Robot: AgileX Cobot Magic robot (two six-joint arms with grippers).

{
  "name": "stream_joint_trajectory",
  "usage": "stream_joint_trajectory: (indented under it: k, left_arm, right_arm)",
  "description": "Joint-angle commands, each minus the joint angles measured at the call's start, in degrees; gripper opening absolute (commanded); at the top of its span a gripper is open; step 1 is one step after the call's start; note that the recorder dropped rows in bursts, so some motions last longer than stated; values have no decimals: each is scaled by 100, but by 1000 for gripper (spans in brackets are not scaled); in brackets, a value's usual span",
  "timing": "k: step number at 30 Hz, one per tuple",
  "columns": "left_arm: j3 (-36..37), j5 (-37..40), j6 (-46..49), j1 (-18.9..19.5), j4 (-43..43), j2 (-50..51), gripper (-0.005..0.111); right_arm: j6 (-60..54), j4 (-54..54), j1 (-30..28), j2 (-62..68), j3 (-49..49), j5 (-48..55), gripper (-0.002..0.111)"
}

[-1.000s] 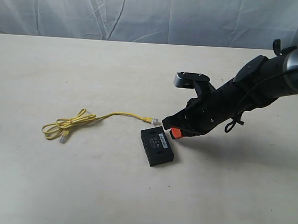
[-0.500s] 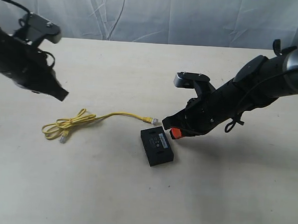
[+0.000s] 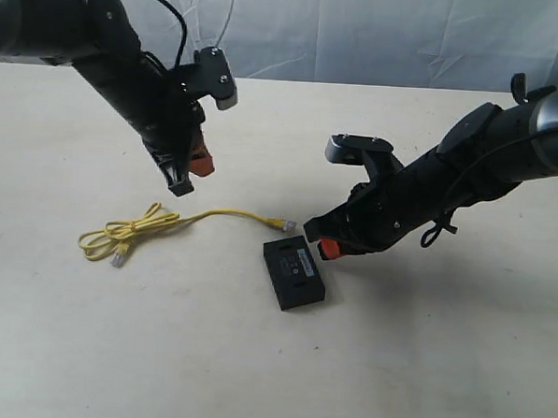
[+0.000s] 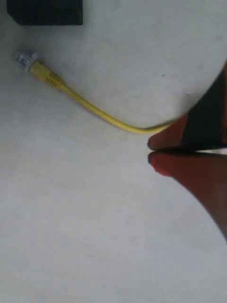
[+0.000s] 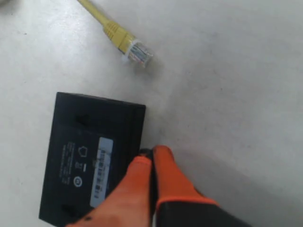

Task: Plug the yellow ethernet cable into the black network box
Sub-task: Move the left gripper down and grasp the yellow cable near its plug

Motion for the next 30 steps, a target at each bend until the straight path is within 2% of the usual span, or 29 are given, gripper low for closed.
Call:
stream_joint_trajectory:
  k: [1,4,12,17,23,30]
  left_arm:
    - [-168,75,1668,-41,-493,364,0]
    - [-168,96,2369,-41,-648,509,0]
    - [-168,119,3157,-41,-1445,690,0]
    - [-168,251,3559,-41,-1498,874,12]
    - [-168,240,3559,-41,-1515,1069,29]
    - [-168,206,3559,-41,-1515,1114,30]
  right_arm:
    - [-41,5,-27,-23,-27,-18,-1]
    - [-41,5,-27,-23,-27,-18,-1]
    - [-41,5,-27,-23,-27,-18,-1]
    - [-41,5,-27,-23,-27,-18,-1]
    - [-41,5,-27,-23,-27,-18,-1]
    - [-41,5,-27,-23,-27,-18,-1]
